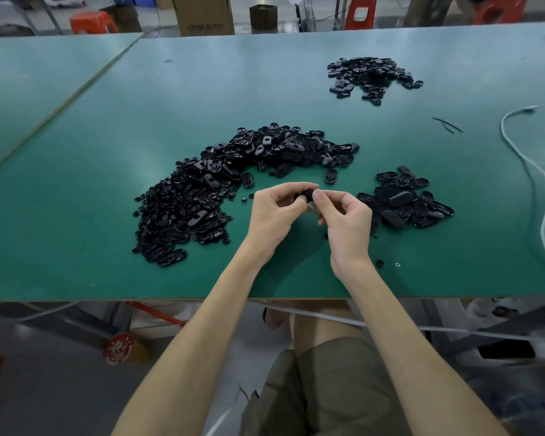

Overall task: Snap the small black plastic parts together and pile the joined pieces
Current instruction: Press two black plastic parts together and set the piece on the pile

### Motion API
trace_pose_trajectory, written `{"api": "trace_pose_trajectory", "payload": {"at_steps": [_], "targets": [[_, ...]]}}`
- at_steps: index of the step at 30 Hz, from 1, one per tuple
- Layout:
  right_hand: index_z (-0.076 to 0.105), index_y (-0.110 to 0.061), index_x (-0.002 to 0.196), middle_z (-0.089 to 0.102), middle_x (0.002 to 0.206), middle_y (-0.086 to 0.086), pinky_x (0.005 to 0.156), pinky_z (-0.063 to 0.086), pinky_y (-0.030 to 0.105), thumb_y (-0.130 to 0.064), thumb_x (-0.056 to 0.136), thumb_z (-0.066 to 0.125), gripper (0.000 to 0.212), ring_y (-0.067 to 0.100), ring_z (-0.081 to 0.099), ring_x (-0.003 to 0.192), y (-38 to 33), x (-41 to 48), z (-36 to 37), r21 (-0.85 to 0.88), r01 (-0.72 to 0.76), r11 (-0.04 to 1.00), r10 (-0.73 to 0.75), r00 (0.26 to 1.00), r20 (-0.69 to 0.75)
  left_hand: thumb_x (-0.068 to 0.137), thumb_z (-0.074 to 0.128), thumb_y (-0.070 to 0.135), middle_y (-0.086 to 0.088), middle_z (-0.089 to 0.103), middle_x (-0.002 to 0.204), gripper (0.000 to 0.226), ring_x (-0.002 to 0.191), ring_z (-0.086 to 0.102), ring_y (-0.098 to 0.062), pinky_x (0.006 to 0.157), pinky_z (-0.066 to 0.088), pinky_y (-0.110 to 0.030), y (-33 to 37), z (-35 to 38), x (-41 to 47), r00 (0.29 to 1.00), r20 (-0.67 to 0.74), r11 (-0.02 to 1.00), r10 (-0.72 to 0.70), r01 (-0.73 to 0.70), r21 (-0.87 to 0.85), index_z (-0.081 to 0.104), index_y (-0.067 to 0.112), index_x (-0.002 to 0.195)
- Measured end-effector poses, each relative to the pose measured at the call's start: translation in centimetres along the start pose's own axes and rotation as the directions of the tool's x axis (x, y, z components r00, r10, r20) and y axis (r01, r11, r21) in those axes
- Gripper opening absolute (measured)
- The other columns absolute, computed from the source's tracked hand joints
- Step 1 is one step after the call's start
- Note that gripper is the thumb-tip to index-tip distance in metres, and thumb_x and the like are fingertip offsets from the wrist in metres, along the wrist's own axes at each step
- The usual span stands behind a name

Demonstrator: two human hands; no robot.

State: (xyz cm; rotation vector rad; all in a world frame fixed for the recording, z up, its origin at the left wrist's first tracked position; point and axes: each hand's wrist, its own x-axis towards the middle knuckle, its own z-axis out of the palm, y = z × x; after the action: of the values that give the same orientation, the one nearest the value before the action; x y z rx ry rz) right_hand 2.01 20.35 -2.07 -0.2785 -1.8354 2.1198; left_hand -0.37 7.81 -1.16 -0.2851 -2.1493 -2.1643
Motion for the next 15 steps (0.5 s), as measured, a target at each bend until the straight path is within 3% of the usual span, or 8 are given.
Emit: {"api": "trace_pose_trajectory", "payload": {"at_steps": [15], "targets": [[0.074,-0.011,0.095,0.073,0.072,-0.005,0.065,0.051,0.02,-0.021,0.098,0.073,0.011,0.005,0.059,0.062,-0.02,0.09,0.0,0.045,-0.022,0.999,0.024,0.999,-0.048,0.093,0.071,-0.002,-0.007,0.08,0.101,0.024,0.089,0.076,-0.015,0.085,0.056,-0.024,-0.06,-0.22,-0.03,0.999,0.049,0.999,-0.008,0.011,-0.053,0.076,0.006,0.116]]}}
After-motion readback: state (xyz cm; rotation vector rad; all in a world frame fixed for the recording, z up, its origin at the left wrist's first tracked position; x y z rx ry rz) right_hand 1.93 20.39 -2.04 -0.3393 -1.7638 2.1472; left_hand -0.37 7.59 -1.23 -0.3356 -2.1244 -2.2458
